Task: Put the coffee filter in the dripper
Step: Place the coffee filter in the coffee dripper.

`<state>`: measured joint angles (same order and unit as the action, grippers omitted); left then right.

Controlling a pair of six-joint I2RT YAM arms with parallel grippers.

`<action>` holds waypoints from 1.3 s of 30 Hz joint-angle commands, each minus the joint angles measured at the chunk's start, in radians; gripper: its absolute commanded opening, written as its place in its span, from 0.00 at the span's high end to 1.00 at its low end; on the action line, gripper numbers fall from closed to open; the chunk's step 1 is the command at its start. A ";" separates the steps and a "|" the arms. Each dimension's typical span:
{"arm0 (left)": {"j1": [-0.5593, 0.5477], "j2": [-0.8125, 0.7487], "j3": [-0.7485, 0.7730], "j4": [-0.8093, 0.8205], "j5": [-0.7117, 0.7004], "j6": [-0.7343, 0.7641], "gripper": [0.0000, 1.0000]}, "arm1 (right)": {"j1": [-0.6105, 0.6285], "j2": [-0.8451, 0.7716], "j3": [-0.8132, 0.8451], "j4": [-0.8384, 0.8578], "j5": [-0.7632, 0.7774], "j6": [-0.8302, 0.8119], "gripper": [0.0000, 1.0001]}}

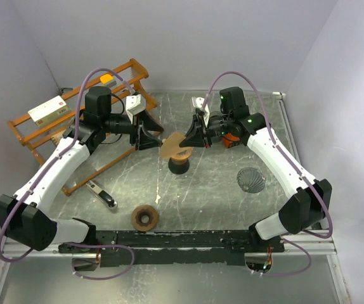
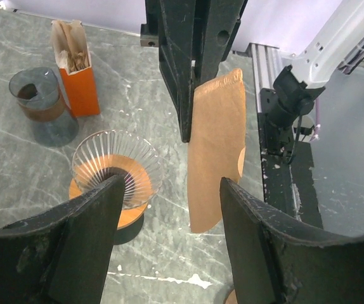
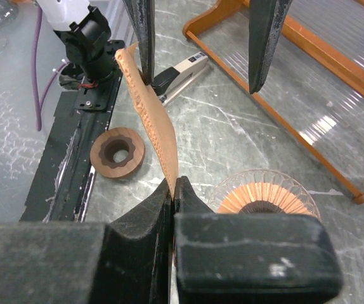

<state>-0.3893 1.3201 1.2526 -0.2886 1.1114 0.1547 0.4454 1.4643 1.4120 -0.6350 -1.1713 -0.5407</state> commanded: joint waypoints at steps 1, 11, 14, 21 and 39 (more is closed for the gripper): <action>-0.006 -0.047 0.025 -0.094 -0.052 0.139 0.26 | 0.003 -0.026 -0.023 -0.008 0.005 -0.038 1.00; -0.006 -0.015 0.204 -0.400 -0.005 0.365 0.22 | 0.008 -0.023 -0.024 -0.021 0.011 -0.050 1.00; -0.006 -0.013 0.192 -0.310 0.008 0.267 0.23 | 0.011 -0.012 -0.010 -0.027 0.005 -0.048 1.00; -0.007 0.011 0.161 -0.196 -0.038 0.154 0.26 | 0.016 -0.008 -0.002 -0.033 0.005 -0.048 1.00; -0.008 0.025 0.126 -0.133 -0.047 0.092 0.28 | 0.018 -0.019 -0.007 -0.029 0.005 -0.048 1.00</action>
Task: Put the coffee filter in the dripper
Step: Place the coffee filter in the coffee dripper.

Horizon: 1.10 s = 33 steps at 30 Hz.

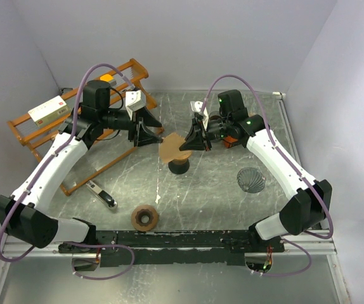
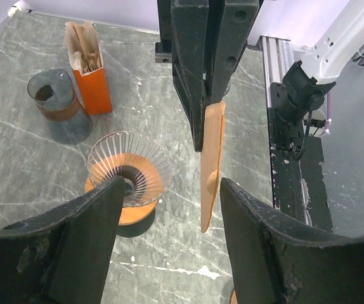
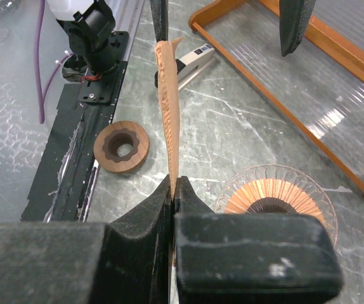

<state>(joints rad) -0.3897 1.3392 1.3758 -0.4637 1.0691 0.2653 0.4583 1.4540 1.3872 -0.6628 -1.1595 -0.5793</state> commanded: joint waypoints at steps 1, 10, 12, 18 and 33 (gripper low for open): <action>-0.008 0.005 0.000 0.045 -0.007 -0.020 0.28 | 0.005 -0.010 0.017 -0.003 -0.006 -0.010 1.00; -0.008 0.013 -0.005 0.054 -0.032 -0.026 0.30 | 0.004 -0.017 0.015 -0.006 -0.014 -0.016 1.00; -0.008 0.014 -0.003 0.054 -0.035 -0.025 0.30 | 0.005 -0.018 0.015 -0.007 -0.012 -0.016 1.00; -0.008 0.012 -0.016 0.058 -0.041 -0.024 0.31 | 0.005 -0.018 0.013 -0.007 -0.013 -0.018 1.00; -0.008 -0.003 -0.057 0.070 -0.026 -0.009 0.29 | 0.005 -0.014 0.017 0.003 -0.017 -0.010 1.00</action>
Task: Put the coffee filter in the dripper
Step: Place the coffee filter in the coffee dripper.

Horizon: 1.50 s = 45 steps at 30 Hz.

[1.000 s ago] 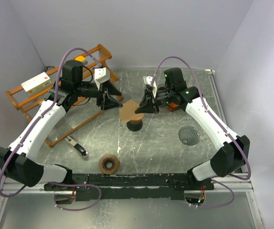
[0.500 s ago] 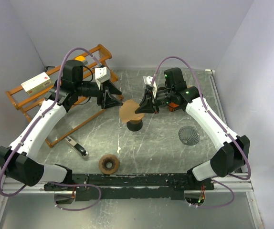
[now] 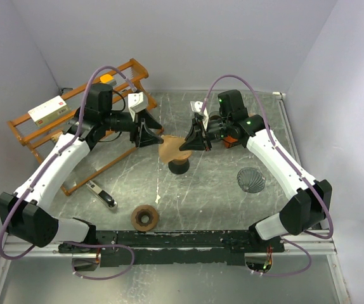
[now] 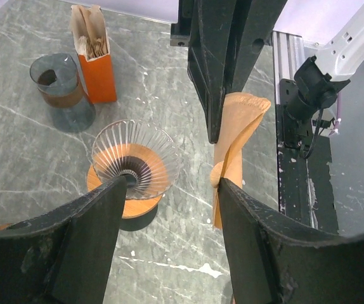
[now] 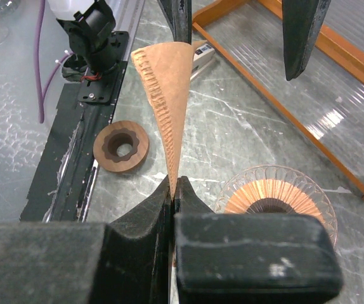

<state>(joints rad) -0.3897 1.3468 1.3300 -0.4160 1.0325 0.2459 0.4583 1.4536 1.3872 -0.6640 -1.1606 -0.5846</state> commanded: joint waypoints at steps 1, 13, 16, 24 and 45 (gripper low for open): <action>-0.008 -0.013 -0.013 0.020 0.010 0.015 0.29 | 0.005 -0.014 0.015 0.005 -0.016 -0.003 1.00; -0.003 -0.045 -0.052 0.014 -0.012 0.046 0.28 | 0.002 -0.024 0.015 0.013 -0.021 0.006 1.00; -0.001 -0.046 -0.060 0.032 0.007 0.030 0.28 | 0.002 -0.028 0.016 0.020 -0.019 0.014 1.00; -0.003 -0.030 -0.107 0.149 0.112 -0.078 0.36 | 0.002 -0.020 0.022 0.095 -0.027 0.097 1.00; -0.012 0.000 -0.134 0.339 0.200 -0.262 0.91 | 0.003 -0.008 -0.028 0.208 -0.037 0.190 1.00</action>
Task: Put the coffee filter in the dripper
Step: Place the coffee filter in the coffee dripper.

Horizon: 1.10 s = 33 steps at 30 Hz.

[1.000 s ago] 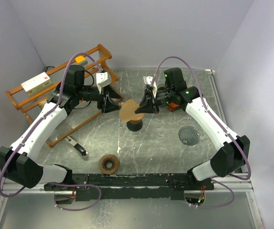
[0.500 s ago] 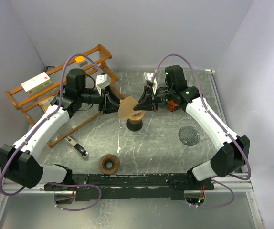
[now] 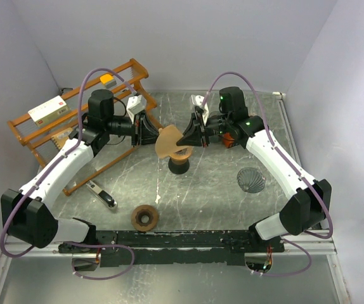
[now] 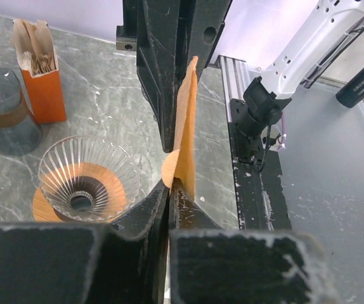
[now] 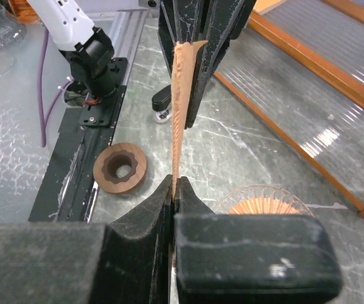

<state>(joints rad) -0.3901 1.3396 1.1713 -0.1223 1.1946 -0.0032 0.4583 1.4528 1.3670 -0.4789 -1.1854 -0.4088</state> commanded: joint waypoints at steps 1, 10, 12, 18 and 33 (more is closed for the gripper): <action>-0.011 0.007 0.028 0.038 0.036 -0.009 0.93 | 0.003 -0.006 -0.011 0.030 -0.006 0.025 1.00; -0.011 -0.011 0.218 -0.451 -0.197 0.334 0.93 | 0.003 -0.012 0.160 -0.182 0.236 -0.149 0.12; -0.012 0.026 0.308 -0.617 -0.264 0.402 0.93 | 0.005 -0.027 0.209 -0.213 0.270 -0.191 0.10; -0.023 0.105 0.492 -0.918 -0.388 0.475 0.93 | 0.093 -0.016 0.343 -0.274 0.381 -0.246 0.10; -0.074 0.185 0.543 -0.940 -0.415 0.398 0.93 | 0.341 0.050 0.379 -0.314 0.534 -0.366 0.25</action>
<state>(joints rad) -0.4549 1.5074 1.6901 -1.0355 0.7628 0.4160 0.7677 1.4780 1.7432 -0.7662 -0.6926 -0.7273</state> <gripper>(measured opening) 0.075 0.770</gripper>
